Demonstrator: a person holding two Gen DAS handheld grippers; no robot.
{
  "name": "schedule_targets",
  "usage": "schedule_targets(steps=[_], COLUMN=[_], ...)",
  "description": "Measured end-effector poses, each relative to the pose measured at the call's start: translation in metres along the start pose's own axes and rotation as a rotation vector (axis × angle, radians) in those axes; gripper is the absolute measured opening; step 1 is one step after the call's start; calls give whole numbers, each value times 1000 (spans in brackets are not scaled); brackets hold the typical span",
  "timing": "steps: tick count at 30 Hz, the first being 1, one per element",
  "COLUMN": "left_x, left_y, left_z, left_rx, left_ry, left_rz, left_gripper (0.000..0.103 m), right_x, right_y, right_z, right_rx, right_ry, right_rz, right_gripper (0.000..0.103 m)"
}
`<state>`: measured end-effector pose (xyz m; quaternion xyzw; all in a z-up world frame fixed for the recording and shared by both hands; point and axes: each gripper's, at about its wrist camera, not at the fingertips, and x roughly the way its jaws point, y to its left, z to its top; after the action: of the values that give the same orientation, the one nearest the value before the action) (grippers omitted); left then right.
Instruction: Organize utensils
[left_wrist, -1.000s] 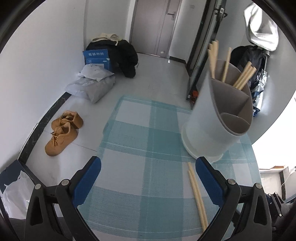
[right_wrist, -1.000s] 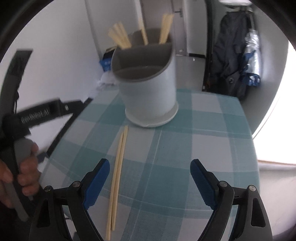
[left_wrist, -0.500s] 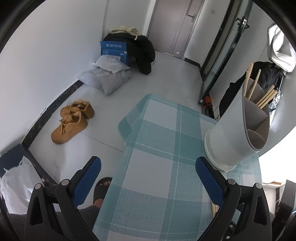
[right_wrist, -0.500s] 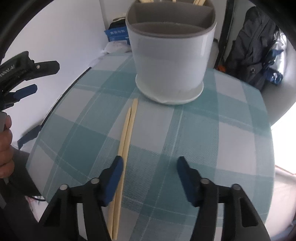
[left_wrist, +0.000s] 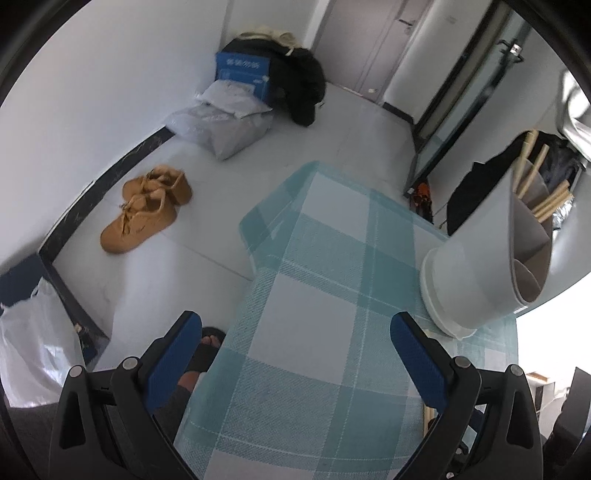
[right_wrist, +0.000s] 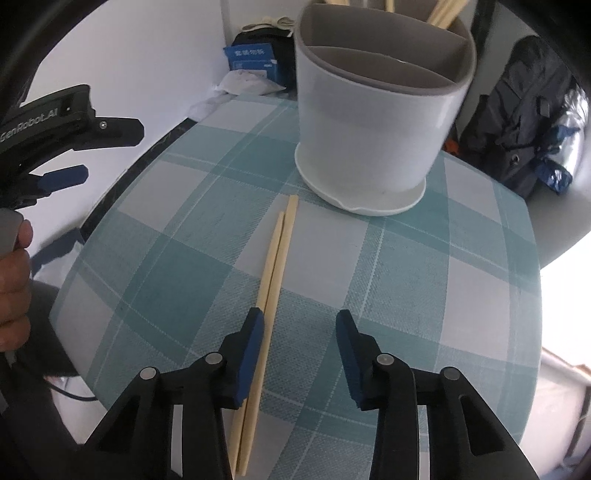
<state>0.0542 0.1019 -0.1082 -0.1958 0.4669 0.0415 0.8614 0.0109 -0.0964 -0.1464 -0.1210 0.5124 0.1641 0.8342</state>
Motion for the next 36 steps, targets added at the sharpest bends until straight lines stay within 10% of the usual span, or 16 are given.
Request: schedule_targets(steps=[19, 36], left_x=[-2, 1], left_y=[3, 8], left_z=[1, 1], left_rx=[-19, -44], left_ry=[-7, 8], left_rz=[19, 24], left_gripper=[100, 100], right_x=[-4, -3], right_y=[-20, 12], right_z=[-2, -6], right_rx=[65, -128], right_ry=[40, 90], right_rz=[42, 46], right_gripper=[23, 6])
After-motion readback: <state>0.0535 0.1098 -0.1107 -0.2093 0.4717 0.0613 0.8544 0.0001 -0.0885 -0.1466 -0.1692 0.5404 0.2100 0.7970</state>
